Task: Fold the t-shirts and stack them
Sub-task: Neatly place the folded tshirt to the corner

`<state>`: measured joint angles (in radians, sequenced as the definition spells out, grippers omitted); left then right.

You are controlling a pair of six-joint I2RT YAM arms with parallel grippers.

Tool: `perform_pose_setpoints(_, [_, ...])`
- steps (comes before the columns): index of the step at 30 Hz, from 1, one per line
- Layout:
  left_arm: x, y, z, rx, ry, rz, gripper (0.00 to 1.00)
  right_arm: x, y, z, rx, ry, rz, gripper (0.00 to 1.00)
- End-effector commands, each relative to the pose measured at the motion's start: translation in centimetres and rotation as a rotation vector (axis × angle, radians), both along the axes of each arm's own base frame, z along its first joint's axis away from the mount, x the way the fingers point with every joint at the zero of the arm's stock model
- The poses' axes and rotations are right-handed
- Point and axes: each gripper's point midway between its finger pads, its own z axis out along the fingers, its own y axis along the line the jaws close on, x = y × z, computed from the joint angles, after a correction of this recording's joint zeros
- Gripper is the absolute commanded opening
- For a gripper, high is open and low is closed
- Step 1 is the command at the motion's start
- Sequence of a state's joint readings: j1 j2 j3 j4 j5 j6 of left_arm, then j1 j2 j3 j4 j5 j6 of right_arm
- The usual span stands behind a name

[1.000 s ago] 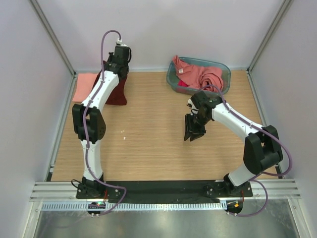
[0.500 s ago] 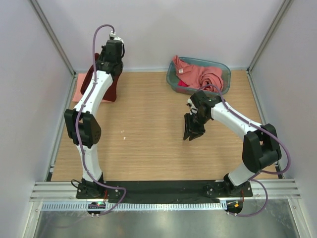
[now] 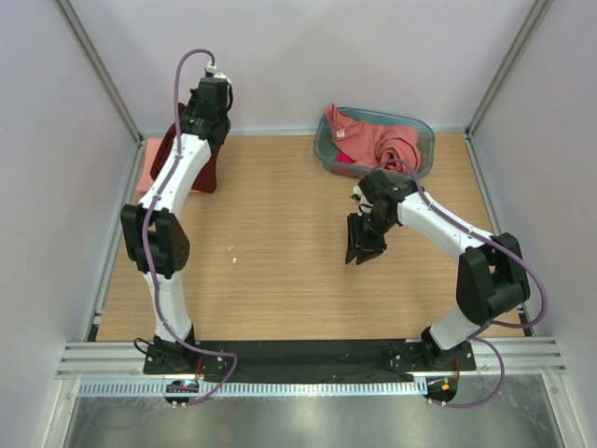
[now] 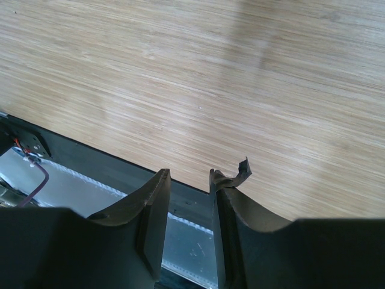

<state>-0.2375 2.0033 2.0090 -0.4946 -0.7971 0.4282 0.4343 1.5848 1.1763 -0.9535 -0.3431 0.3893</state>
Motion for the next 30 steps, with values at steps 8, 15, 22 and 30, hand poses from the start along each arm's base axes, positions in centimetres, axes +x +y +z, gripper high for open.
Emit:
perform_pose_setpoints(8, [0.9,2.2,3.3,-0.022,-0.130,0.039,0.00,1.0,0.3,0.8,0.020,-0.035,0.000,0.39])
perform_pose_setpoints(15, [2.2,2.6,2.0,-0.020,-0.123,0.052,0.00,1.4,0.6,0.6,0.017,-0.028,-0.007,0.39])
perform_pose_setpoints(22, [3.7,3.4,0.8,-0.027,-0.121,0.064,0.00,1.9,0.9,0.1,0.017,-0.010,-0.011,0.39])
perform_pose_setpoints(30, [5.1,4.7,0.3,-0.048,-0.152,0.086,0.00,2.7,1.2,-0.2,0.010,0.004,-0.012,0.39])
